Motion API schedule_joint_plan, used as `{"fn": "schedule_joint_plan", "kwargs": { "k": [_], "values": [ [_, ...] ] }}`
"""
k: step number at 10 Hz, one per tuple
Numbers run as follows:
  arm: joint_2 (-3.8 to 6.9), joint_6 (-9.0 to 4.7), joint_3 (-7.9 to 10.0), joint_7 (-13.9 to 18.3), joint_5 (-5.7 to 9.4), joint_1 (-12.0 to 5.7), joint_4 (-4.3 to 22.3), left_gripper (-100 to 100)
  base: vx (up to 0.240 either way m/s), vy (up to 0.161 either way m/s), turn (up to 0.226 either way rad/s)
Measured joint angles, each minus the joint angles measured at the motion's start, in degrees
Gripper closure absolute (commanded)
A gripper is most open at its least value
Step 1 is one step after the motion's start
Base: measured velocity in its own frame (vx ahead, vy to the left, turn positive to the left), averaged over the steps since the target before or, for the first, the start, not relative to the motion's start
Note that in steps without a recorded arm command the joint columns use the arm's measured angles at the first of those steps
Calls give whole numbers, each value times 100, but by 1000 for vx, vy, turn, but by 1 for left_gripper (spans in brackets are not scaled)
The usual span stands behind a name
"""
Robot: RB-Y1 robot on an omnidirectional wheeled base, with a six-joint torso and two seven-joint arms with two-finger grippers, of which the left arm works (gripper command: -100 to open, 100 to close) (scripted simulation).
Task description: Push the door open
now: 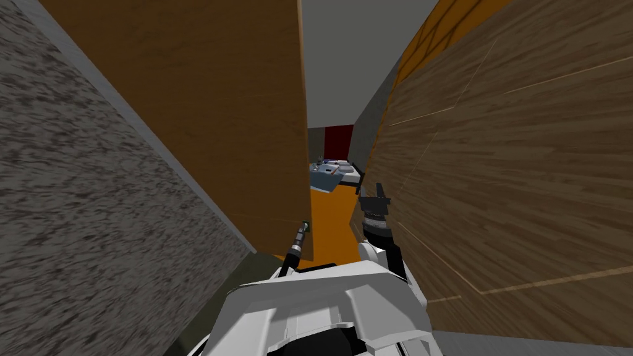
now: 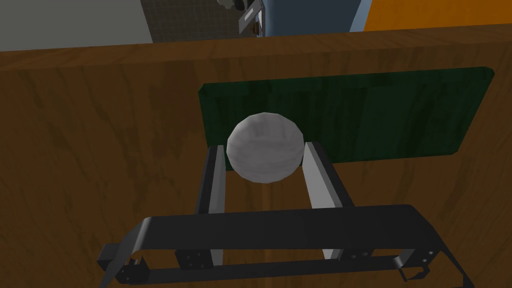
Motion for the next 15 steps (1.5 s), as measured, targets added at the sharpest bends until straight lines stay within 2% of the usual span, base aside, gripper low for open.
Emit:
{"fn": "schedule_joint_plan", "kwargs": {
  "k": [2, 3, 4, 6, 7, 10, 13, 14, 15],
  "values": [
    [-2, -11, 132, -33, 29, -80, 33, 100, 165, -114, 43],
    [-12, -98, 203, -7, 46, -212, 223, 100, 180, -118, 64],
    [31, -56, 287, -23, 64, -165, 118, 100, 203, -115, 132],
    [60, -129, 481, -77, 103, -174, 188, 100, 170, -90, 84],
    [116, -142, 570, -61, 124, -176, 192, -100, -75, -79, 112],
    [118, -117, 602, -84, 165, -155, 142, -100, -214, -35, 52],
    [9, -72, 643, -125, 220, -103, 54, -100, -250, -50, 85],
    [-62, -45, 657, -148, 239, -75, -2, -100, -114, -20, 13],
    [-70, -37, 658, -153, 241, -69, -8, -100, 75, -33, -38]
  ]
}}
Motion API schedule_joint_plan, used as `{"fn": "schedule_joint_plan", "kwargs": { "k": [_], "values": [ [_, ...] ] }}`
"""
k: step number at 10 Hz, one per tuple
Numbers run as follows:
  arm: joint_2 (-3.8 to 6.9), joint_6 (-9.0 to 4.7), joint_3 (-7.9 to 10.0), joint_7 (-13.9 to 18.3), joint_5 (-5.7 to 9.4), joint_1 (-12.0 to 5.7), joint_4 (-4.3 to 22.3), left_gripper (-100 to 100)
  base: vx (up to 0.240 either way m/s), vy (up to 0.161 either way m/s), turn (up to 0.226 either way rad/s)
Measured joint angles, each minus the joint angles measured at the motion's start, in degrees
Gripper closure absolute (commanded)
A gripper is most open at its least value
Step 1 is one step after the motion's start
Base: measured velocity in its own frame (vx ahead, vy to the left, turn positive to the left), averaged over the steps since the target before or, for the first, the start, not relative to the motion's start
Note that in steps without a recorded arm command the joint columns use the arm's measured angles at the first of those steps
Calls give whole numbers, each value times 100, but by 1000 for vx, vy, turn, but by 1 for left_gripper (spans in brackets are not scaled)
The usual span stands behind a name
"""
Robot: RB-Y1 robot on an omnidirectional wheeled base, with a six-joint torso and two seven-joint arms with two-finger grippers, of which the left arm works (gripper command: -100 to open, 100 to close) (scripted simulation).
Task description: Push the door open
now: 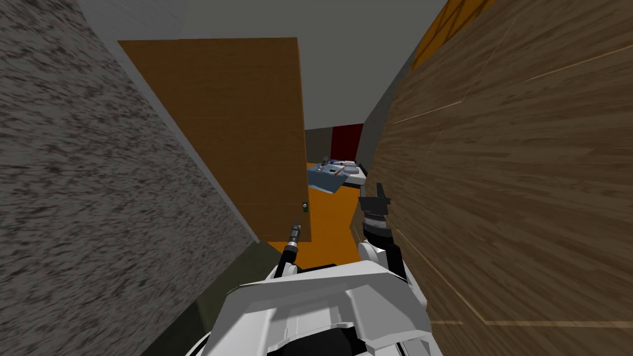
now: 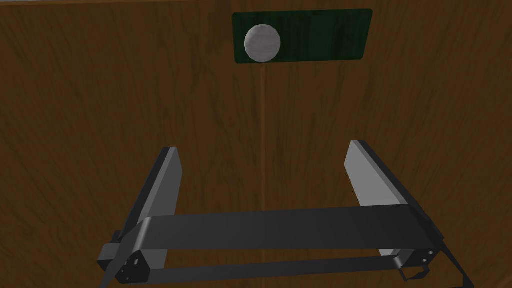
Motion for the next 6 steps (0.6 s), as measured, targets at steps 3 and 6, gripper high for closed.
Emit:
{"fn": "schedule_joint_plan", "kwargs": {
  "k": [3, 6],
  "values": [
    [109, -26, 21, 2, 8, 9, 0, -100, 181, -33, -19],
    [142, -88, 50, 1, 16, -12, 56, -100, 200, -44, -28]
  ]
}}
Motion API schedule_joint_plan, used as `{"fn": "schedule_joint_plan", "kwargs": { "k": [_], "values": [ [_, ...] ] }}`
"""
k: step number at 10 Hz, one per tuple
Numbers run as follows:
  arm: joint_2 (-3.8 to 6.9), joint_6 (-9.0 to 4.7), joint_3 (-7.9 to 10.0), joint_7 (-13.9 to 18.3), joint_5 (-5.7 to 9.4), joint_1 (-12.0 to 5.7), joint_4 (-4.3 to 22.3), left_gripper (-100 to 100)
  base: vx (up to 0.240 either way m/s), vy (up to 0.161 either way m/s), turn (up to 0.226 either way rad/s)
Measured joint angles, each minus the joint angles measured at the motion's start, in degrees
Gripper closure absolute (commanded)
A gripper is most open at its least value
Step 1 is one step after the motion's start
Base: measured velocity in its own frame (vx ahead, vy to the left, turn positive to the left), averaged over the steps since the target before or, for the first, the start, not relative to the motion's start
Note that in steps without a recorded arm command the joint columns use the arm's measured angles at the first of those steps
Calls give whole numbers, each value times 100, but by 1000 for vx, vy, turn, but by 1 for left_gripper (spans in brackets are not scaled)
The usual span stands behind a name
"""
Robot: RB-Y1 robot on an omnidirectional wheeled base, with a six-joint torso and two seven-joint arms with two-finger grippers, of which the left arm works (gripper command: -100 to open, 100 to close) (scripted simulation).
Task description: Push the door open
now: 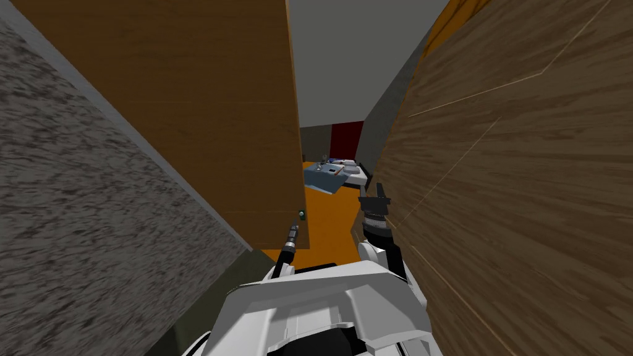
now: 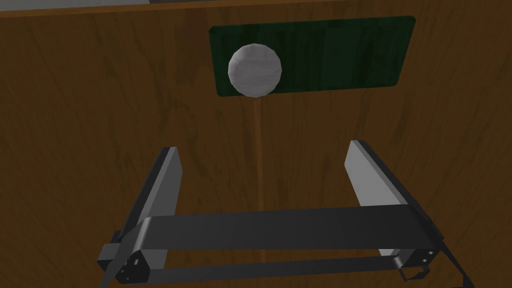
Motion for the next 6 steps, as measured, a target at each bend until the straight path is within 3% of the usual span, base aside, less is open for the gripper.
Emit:
{"fn": "schedule_joint_plan", "kwargs": {
  "k": [4, 5, 6],
  "values": [
    [-55, -77, 37, 1, 12, -13, 56, -100, 189, -37, -22],
    [-94, -100, 45, 0, 14, -17, 77, -100, 62, -11, 10],
    [-100, -111, 44, 0, 14, -14, 78, 100, -12, 0, -7]
  ]
}}
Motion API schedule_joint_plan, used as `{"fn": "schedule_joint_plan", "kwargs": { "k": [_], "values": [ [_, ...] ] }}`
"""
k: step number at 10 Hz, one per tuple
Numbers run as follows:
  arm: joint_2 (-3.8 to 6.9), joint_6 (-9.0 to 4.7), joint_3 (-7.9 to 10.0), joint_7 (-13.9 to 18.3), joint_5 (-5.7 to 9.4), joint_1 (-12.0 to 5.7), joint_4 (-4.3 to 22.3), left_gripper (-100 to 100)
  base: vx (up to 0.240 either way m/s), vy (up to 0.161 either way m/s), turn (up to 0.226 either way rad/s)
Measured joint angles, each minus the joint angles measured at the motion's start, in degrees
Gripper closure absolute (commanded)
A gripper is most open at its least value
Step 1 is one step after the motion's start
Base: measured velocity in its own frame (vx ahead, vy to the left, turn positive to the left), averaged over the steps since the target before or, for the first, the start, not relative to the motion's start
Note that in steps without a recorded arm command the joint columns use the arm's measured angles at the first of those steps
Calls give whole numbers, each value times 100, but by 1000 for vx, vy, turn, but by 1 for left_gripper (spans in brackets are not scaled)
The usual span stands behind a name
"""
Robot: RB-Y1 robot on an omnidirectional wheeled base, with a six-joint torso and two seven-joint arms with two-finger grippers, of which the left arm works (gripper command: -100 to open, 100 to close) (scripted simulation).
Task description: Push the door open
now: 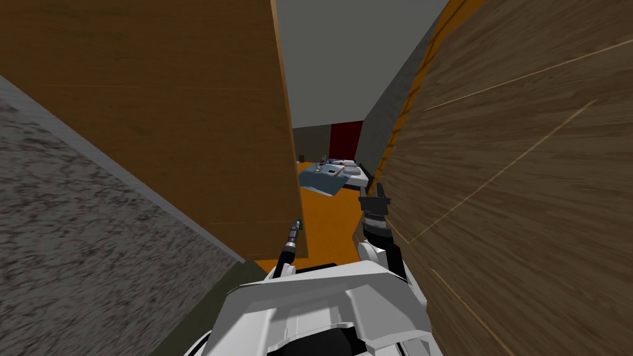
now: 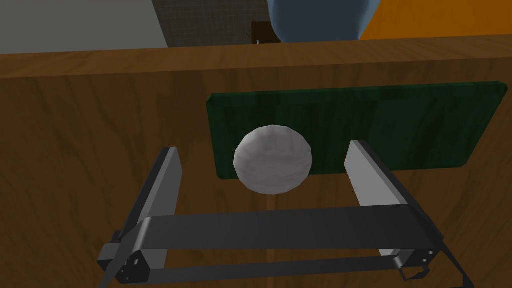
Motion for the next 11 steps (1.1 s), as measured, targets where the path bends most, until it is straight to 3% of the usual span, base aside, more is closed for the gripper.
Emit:
{"fn": "schedule_joint_plan", "kwargs": {
  "k": [6, 9, 10, 11],
  "values": [
    [5, 25, -2, -2, 0, 4, 9, 100, 4, -7, 2],
    [93, 113, 77, -31, 31, 102, -64, 100, 167, -62, 42],
    [76, 40, 135, -31, 51, -14, 108, 100, 165, -80, 57],
    [97, 79, 186, -72, 66, 40, -30, 100, 176, -87, 71]
  ]
}}
